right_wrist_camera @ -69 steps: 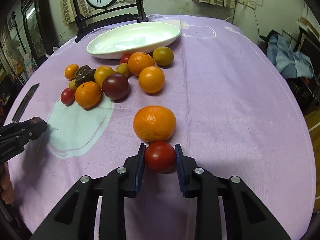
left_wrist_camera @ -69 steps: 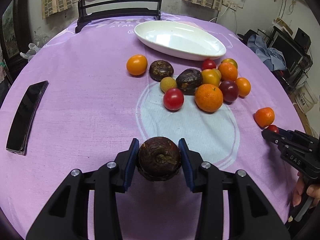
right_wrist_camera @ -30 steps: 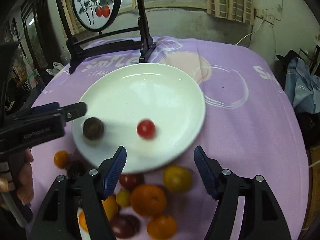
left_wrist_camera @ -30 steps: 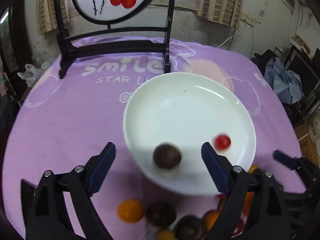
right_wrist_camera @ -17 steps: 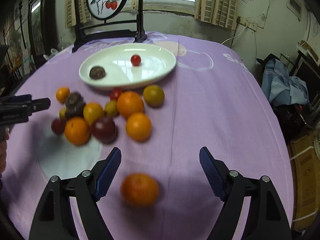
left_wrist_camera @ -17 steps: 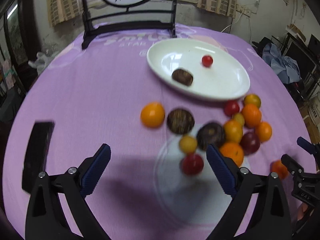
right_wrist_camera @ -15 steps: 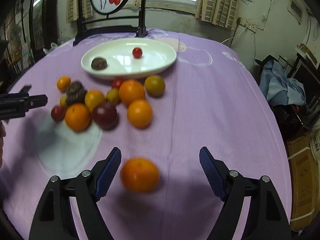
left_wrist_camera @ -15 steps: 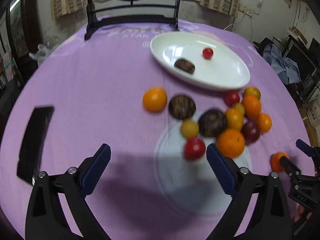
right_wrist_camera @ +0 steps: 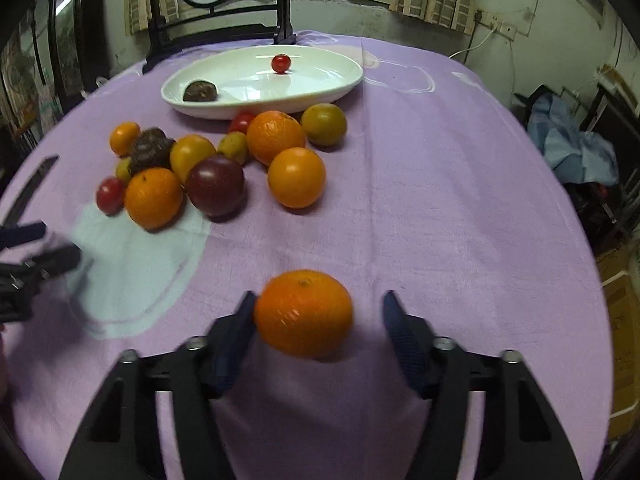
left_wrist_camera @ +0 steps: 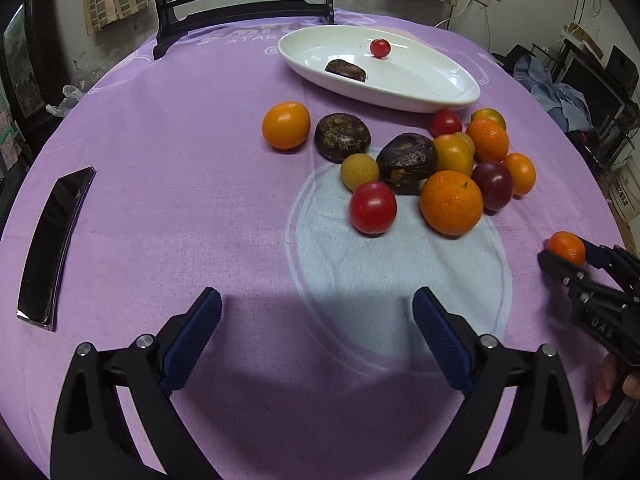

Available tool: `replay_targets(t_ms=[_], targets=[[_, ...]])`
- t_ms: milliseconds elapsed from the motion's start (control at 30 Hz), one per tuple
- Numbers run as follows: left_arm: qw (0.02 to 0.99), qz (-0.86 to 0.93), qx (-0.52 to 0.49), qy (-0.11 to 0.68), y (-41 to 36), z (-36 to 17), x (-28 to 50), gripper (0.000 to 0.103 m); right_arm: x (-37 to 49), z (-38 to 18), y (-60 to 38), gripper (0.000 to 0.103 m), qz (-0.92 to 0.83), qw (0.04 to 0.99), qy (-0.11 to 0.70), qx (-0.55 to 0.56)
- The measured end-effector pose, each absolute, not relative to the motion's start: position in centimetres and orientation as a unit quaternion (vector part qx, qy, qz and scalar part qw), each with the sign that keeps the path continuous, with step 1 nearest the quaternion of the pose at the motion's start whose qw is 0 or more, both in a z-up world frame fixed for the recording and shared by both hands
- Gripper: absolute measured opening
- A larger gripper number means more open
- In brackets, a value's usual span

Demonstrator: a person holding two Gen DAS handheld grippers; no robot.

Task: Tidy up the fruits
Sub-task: 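Grasp a tangerine with the right tool while the left tool grasps a red cherry tomato, then lower both held fruits onto the white plate and open both tools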

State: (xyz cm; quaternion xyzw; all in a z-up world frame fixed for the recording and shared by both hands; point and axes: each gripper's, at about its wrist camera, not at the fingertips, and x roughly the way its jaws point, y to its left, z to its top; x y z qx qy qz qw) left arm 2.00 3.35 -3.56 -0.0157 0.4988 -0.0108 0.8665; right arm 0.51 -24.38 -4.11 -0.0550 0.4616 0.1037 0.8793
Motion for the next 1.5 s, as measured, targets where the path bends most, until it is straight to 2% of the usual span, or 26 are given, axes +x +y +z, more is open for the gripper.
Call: replay_targets(t_ms=[467,533,667,767,800,833,1100,1267,1500], targets=[[0.862,0.006,0.002,0.508,2.6,-3.9,5.8,0.094,-0.1,-3.8,-25.3,0.044,0.17,0.878,0.446,0.041],[0.861,0.008,0.008,0.509,2.3,-4.0,6.3,0.085,-0.2,-3.7,-25.2,0.044,0.168,0.878,0.447,0.037],[0.86,0.004,0.006,0.51,1.8,-4.1,7.1,0.078,-0.3,-3.7,-25.0,0.044,0.169,0.879,0.446,0.029],[0.865,-0.01,0.005,0.502,1.2,-3.9,7.5,0.061,-0.3,-3.8,-24.9,0.044,0.17,0.878,0.447,0.026],[0.867,-0.019,0.01,0.498,0.8,-3.8,7.5,0.047,-0.3,-3.8,-24.9,0.044,0.17,0.878,0.447,0.026],[0.868,-0.033,0.016,0.496,0.4,-3.7,7.4,0.028,-0.3,-3.8,-25.0,0.044,0.17,0.878,0.447,0.027],[0.867,-0.055,0.015,0.495,0.7,-2.8,5.4,0.026,-1.0,-3.1,-24.3,0.044,0.168,0.885,0.435,0.003],[0.878,-0.068,0.01,0.473,1.9,0.2,4.4,0.026,-1.1,-1.0,-23.9,0.044,0.187,0.887,0.422,-0.005],[0.891,-0.068,0.02,0.449,1.7,3.5,8.4,0.027,2.3,3.3,-22.5,0.044,0.171,0.91,0.373,-0.052]])
